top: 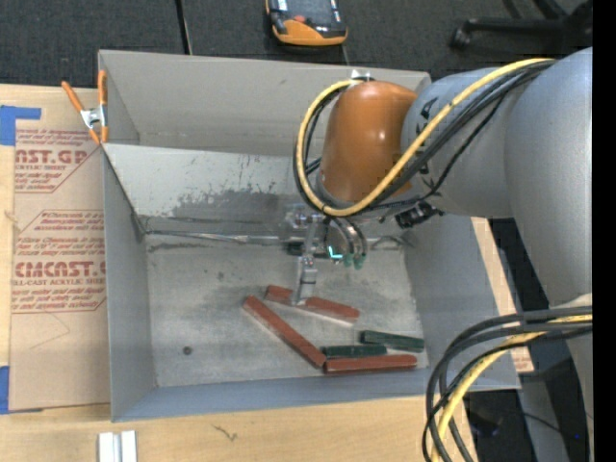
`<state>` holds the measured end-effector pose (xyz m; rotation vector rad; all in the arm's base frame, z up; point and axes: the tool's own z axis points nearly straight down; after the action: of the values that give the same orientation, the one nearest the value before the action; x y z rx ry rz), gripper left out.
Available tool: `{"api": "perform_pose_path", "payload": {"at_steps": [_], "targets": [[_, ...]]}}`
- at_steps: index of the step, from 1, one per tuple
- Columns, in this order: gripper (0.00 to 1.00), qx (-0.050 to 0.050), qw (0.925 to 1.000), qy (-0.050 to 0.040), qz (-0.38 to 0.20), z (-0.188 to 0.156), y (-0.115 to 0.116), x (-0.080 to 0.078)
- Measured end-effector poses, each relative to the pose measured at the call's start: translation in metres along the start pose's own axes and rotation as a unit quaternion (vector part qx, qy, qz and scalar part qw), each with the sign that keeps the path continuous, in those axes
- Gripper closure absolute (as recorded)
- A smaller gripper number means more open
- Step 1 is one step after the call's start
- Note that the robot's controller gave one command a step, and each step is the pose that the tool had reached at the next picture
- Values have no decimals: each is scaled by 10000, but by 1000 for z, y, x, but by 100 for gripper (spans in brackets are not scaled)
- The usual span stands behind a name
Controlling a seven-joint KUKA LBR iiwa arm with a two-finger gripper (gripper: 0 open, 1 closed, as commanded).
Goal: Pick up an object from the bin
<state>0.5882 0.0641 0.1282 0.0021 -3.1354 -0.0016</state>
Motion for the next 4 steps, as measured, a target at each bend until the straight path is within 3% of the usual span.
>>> {"api": "perform_pose_path", "payload": {"at_steps": [1,2,3,4], "targets": [[0,-2,10000,-38,4,-5,0,-2],[0,8,9984,-58,-567,12,3,4],[0,0,9982,-39,-597,42,-29,35],[0,15,9959,-25,-904,32,-21,27]]}}
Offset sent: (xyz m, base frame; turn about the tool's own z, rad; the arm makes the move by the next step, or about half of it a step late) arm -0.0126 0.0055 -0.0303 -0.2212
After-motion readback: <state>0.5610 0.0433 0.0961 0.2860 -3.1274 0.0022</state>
